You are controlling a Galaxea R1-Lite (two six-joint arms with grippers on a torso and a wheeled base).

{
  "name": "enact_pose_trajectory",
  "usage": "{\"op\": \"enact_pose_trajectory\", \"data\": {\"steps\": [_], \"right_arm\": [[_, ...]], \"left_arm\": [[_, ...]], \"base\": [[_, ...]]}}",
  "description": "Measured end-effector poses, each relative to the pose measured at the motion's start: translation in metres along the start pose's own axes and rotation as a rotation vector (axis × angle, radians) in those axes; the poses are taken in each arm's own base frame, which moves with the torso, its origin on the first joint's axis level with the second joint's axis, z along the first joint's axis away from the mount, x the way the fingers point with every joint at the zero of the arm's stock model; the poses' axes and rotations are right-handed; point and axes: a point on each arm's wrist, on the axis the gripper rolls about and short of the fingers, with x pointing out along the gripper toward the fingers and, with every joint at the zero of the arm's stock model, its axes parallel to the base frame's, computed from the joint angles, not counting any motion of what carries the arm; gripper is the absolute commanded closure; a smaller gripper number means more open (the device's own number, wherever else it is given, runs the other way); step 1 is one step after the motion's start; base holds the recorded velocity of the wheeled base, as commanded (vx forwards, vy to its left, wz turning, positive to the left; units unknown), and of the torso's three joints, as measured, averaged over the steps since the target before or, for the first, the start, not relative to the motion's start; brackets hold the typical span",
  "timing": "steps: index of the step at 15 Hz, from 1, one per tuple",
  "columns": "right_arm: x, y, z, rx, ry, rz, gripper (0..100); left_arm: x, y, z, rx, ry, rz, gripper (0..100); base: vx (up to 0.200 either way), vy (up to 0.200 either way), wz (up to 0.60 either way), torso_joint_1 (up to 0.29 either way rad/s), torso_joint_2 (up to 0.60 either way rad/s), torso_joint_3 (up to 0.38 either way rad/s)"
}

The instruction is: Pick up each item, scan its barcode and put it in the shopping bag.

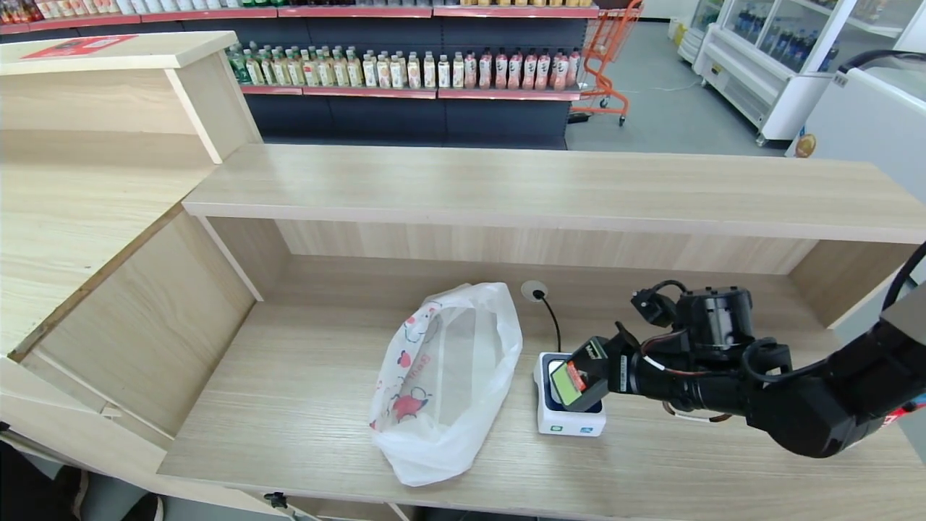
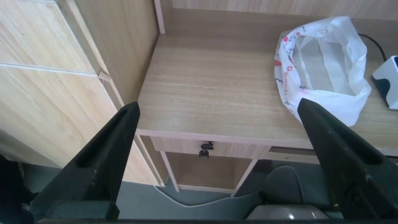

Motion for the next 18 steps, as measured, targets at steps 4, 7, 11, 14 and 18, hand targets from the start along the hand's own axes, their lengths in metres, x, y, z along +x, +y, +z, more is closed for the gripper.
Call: {"op": "enact_pose_trajectory", "data": {"steps": [4,7,11,14,18], "right_arm": [[0.018,0.006,-0.001,-0.027,-0.011,0.031,100],[0.027,0.007,-0.002,-0.055,-0.003,0.041,100],[0.027,0.007,-0.002,-0.054,0.000,0.038,100],[0.010,0.013,0.006,-0.053,-0.035,0.042,100],[-0.042,0.029,0.023,-0.085,-0.142,0.064,100]], "left_arm": [[0.000,0.000,0.000,0.000,0.001,0.001,0],[0.000,0.000,0.000,0.000,0.001,0.001,0],[0.000,0.000,0.000,0.001,0.001,0.000,0],[0.000,0.000,0.000,0.001,0.001,0.001,0],[0.000,0.000,0.000,0.001,0.001,0.000,0]], "base": [[0.000,0.000,0.00,0.000,0.00,0.000],[0.000,0.000,0.00,0.000,0.00,0.000],[0.000,0.000,0.00,0.000,0.00,0.000],[0.000,0.000,0.00,0.000,0.00,0.000],[0.000,0.000,0.00,0.000,0.00,0.000]]}}
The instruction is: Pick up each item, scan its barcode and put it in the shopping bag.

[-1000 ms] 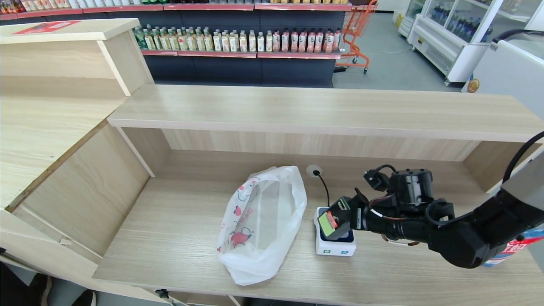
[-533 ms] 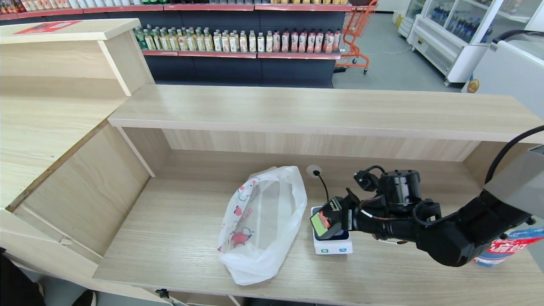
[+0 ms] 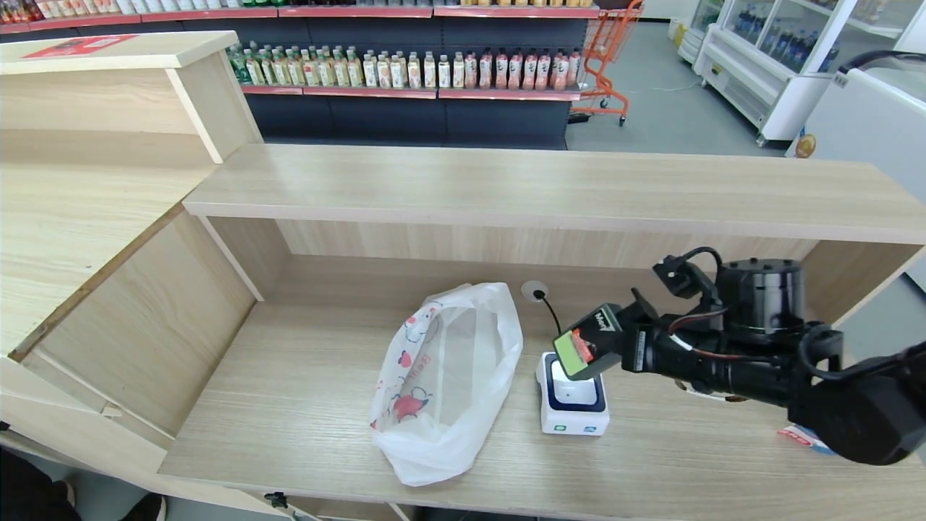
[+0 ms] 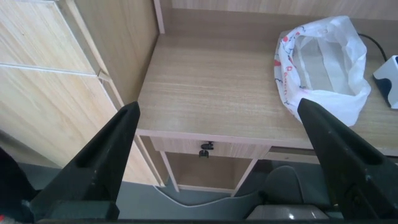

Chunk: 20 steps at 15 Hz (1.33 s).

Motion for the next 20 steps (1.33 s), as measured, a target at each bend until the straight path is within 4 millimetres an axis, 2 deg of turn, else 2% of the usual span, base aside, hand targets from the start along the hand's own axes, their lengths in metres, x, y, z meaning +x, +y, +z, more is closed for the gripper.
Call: {"op": "enact_pose_trajectory", "data": {"steps": [3,5,8,10,13,17,20], "right_arm": [[-0.039,0.011,-0.001,-0.079,-0.021,0.002,100],[-0.053,0.013,-0.004,-0.083,-0.029,-0.004,100],[-0.059,0.011,-0.006,-0.077,-0.032,-0.013,100],[-0.057,0.009,-0.008,-0.072,-0.022,-0.016,100],[-0.042,0.006,-0.012,-0.083,0.014,-0.011,100],[-0.001,-0.005,-0.017,-0.214,0.051,-0.049,100],[0.031,-0.003,-0.018,-0.275,0.004,-0.011,100]], "left_arm": [[0.000,0.000,0.000,0.000,0.000,0.000,0],[0.000,0.000,0.000,0.000,0.000,0.001,0],[0.000,0.000,0.000,0.000,0.000,0.000,0],[0.000,0.000,0.000,-0.001,0.000,0.000,0],[0.000,0.000,0.000,-0.001,-0.001,0.001,0],[0.000,0.000,0.000,-0.001,0.000,-0.001,0],[0.000,0.000,0.000,-0.001,0.000,0.000,0]], "base": [[0.000,0.067,0.00,0.001,0.00,-0.001],[0.000,0.200,0.00,-0.010,0.00,0.002],[0.000,0.200,0.00,0.017,0.01,-0.001],[0.000,0.000,0.00,0.000,0.00,0.000],[0.000,0.000,0.00,0.000,0.00,0.000],[0.000,0.000,0.00,0.000,0.00,0.000],[0.000,0.000,0.00,0.000,0.00,0.000]]}}
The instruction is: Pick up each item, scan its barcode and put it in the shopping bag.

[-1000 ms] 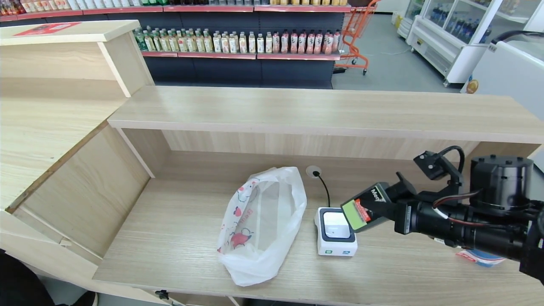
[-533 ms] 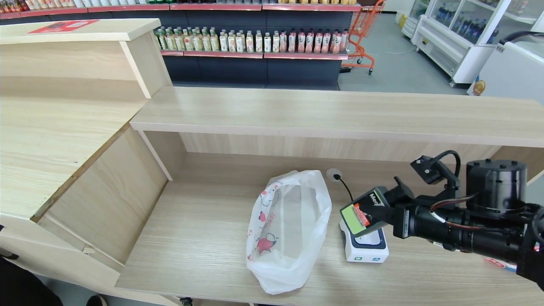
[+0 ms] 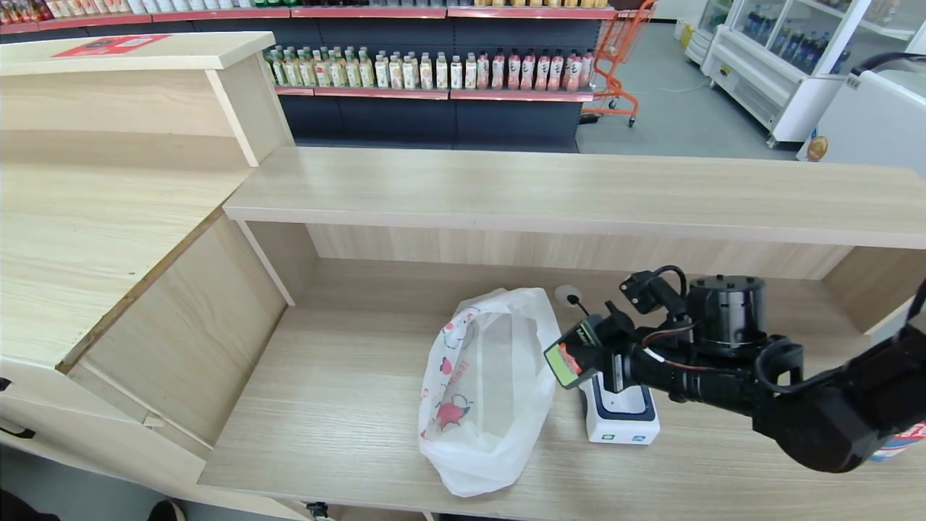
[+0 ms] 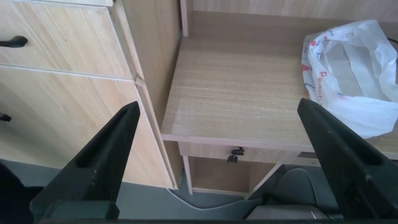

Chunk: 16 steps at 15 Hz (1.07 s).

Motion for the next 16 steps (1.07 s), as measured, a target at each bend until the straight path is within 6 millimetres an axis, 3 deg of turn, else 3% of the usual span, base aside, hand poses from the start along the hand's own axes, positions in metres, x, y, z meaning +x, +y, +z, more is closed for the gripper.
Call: {"op": "enact_pose_trajectory", "data": {"steps": [2,8,16], "right_arm": [[0.023,0.007,-0.004,-0.037,-0.053,0.036,100],[0.083,0.023,-0.036,-0.279,-0.002,0.104,100],[0.114,0.035,-0.064,-0.421,0.048,0.160,100]], "left_arm": [[0.000,0.000,0.000,0.000,0.000,0.001,0],[0.000,0.000,0.000,0.000,0.000,0.000,0],[0.000,0.000,0.000,0.000,0.000,0.001,0]], "base": [[0.000,0.000,0.00,0.000,0.00,0.000],[0.000,0.000,0.00,0.000,0.00,0.000],[0.000,0.000,0.00,0.000,0.00,0.000]]}}
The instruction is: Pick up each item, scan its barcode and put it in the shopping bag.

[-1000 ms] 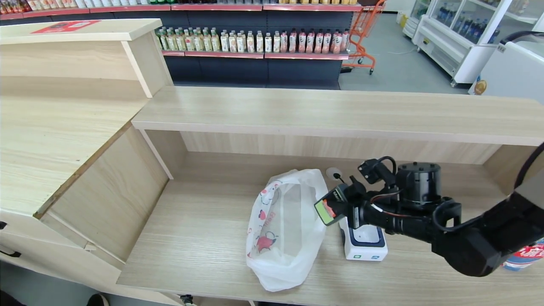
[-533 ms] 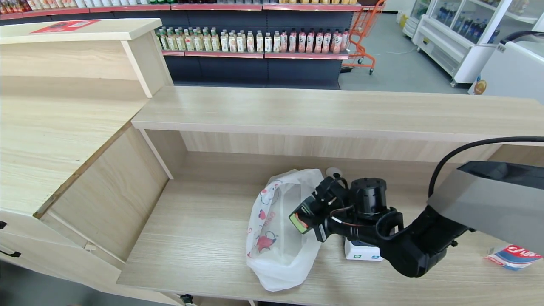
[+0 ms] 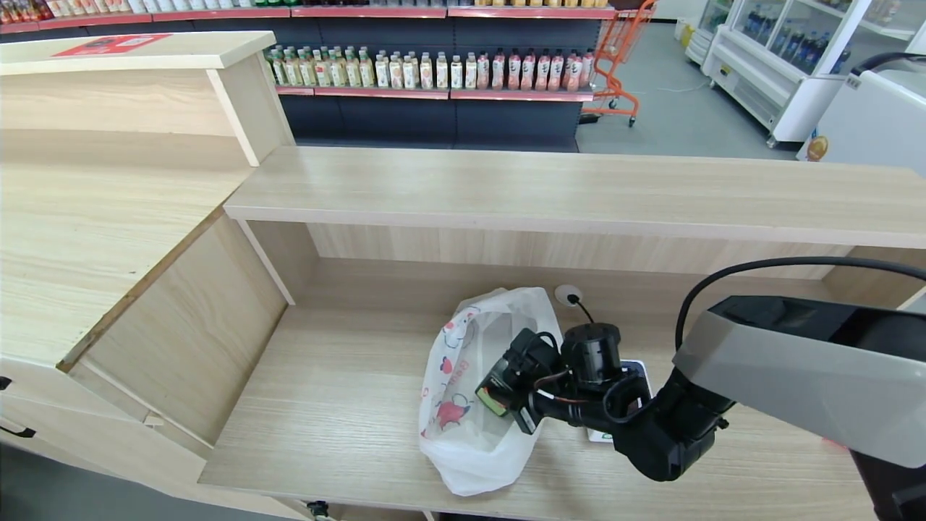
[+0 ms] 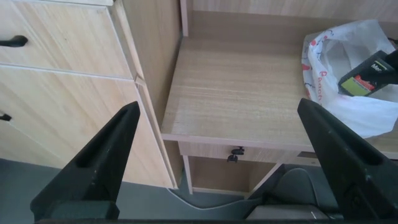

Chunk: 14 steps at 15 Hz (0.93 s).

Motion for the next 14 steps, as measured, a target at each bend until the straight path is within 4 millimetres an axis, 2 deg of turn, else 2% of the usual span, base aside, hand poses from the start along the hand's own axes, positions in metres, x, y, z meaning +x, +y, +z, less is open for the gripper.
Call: {"op": "enact_pose_trajectory", "data": {"steps": [1,5,8,11,14], "right_arm": [[0.001,0.001,-0.002,-0.014,0.012,0.008,0],[-0.004,0.001,0.003,0.039,-0.003,0.053,0],[-0.013,-0.003,0.021,0.230,-0.042,0.044,0],[-0.035,-0.011,0.050,0.433,-0.051,0.036,0],[-0.071,-0.030,0.067,0.553,-0.065,-0.021,0]], "left_arm": [[0.000,0.000,0.000,0.000,0.000,0.000,0],[0.000,0.000,0.000,0.000,0.000,0.000,0],[0.000,0.000,0.000,0.000,0.000,0.000,0],[0.000,0.000,0.000,0.000,0.000,0.000,0],[0.000,0.000,0.000,0.000,0.000,0.000,0]], "base": [[0.000,0.000,0.00,0.000,0.00,0.000],[0.000,0.000,0.00,0.000,0.00,0.000],[0.000,0.000,0.00,0.000,0.00,0.000],[0.000,0.000,0.00,0.000,0.00,0.000],[0.000,0.000,0.00,0.000,0.00,0.000]]}}
